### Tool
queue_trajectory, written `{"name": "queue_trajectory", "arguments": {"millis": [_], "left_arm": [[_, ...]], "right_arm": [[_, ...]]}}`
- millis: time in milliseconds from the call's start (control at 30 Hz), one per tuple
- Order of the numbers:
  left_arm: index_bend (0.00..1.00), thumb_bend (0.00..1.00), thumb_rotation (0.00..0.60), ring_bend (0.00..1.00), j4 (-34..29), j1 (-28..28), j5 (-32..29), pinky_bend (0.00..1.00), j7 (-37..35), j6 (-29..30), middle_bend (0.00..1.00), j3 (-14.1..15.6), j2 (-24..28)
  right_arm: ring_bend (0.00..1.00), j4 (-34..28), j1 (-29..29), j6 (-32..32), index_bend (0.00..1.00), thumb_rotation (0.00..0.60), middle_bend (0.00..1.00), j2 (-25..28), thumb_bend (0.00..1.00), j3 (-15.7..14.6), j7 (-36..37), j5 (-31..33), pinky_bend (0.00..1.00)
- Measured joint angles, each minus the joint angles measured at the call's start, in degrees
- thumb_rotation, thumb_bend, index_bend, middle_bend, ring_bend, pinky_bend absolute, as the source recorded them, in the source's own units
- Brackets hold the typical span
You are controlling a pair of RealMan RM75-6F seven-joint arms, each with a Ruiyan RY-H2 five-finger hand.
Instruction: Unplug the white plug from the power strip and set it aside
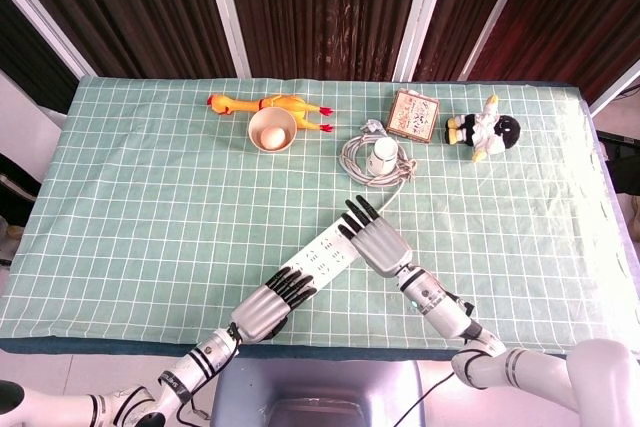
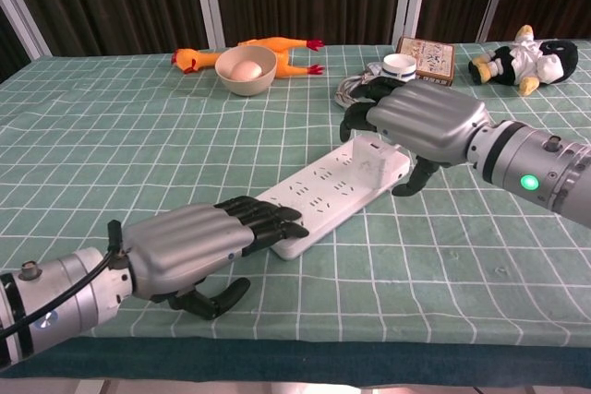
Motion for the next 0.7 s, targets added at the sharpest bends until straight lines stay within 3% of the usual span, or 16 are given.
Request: {"name": "queue_trajectory", "arguments": {"millis": [700], "left_arm": [[0.00,0.62,0.600,0.00,0.21,-0.40,-0.49,0.00,0.17,0.65,0.00,0.75,-0.14]], "right_arm": [[0.17,1.50,0.92,0.51,0.55,0.600,0.38,-2.07,0.38,-0.16,-1.18,0.98,0.27]]}}
